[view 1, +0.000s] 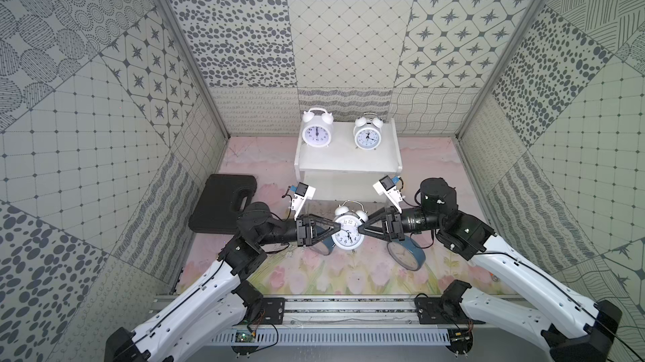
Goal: Place the alarm clocks on the shelf by style
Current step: Place the alarm on the shelf.
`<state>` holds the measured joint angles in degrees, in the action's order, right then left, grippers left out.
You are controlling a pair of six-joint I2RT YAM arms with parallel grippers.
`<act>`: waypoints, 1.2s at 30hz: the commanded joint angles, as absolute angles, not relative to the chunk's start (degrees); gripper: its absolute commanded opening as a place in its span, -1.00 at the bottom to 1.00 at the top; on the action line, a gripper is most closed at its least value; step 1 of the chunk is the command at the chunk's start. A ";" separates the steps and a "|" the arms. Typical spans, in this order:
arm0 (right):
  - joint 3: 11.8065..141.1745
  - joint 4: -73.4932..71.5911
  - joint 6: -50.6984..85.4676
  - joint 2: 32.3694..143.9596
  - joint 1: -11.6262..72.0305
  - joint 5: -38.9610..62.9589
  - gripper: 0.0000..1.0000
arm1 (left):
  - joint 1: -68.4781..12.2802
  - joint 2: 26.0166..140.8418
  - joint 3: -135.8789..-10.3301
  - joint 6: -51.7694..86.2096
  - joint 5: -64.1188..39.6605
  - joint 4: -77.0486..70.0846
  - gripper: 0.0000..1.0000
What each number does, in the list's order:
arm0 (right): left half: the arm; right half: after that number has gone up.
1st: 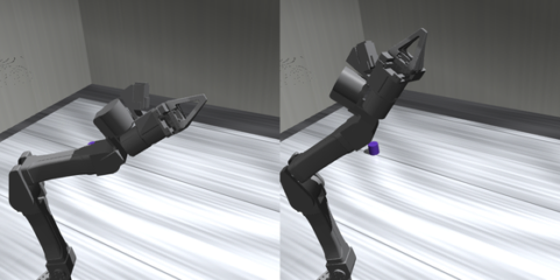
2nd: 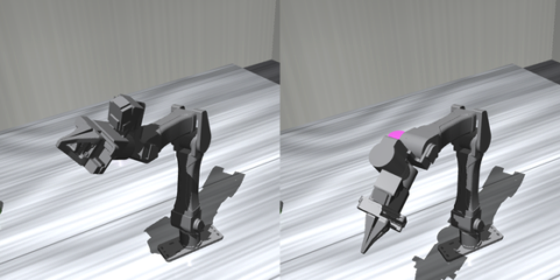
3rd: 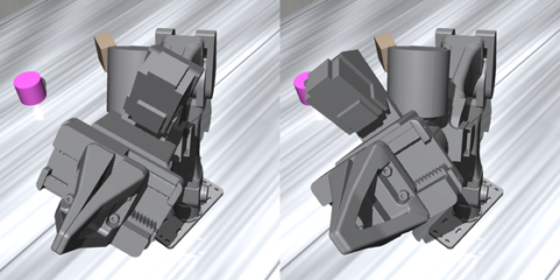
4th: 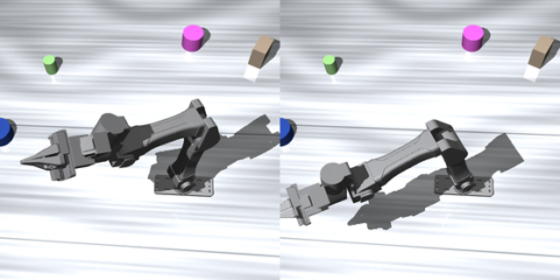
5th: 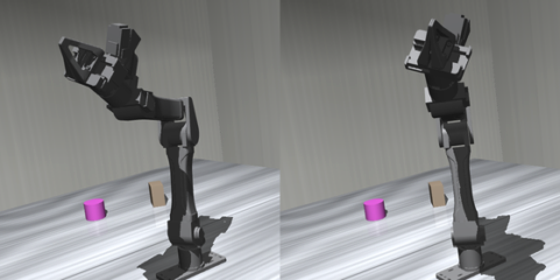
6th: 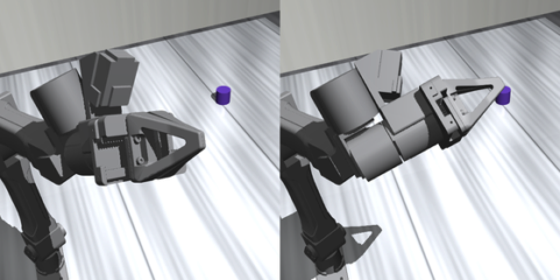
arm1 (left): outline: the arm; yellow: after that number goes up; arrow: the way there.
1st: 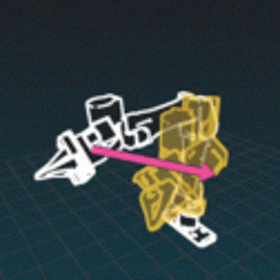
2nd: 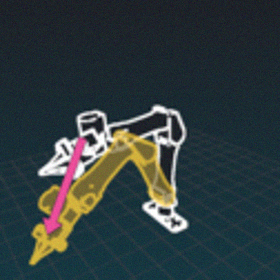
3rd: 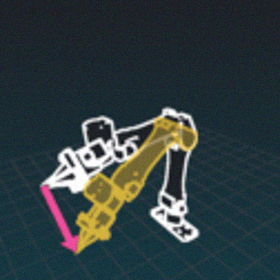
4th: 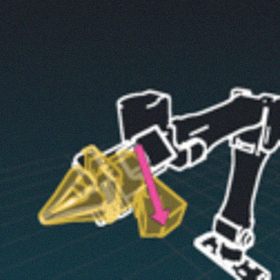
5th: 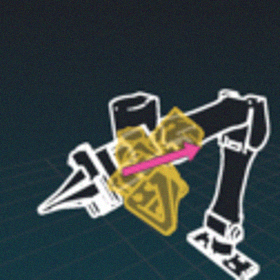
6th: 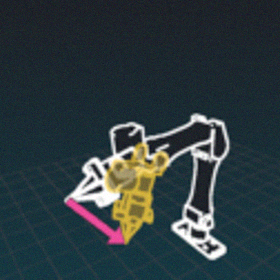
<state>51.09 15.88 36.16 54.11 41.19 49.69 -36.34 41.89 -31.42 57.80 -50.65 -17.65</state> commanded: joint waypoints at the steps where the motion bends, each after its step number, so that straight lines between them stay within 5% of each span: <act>1: 52.42 13.97 34.26 52.83 41.83 48.53 -0.23 | -35.77 41.40 -32.10 56.27 -49.92 -21.68 0.27; 5: 54.93 17.97 30.87 51.79 41.82 45.22 -0.27 | -35.21 39.66 -33.20 53.97 -47.43 -16.12 0.78; 9: 58.43 21.03 27.82 51.94 41.76 42.21 -0.28 | -34.81 34.88 -34.72 49.72 -39.15 -5.13 0.99; 15: 68.97 25.14 20.36 55.23 41.71 36.89 -0.29 | -34.63 24.94 -37.59 46.28 -13.58 19.99 0.99; 20: 80.15 26.26 13.60 61.10 41.66 34.84 -0.29 | -34.63 20.13 -39.16 46.74 -3.06 32.53 0.99; 36: 105.41 26.41 -4.02 83.71 41.90 30.18 -0.29 | -34.63 23.21 -35.13 51.51 -0.15 32.31 0.82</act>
<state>101.82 29.87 0.82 82.17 41.56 31.68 -34.85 22.98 -36.67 50.48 -3.53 31.44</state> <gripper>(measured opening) 0.502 0.910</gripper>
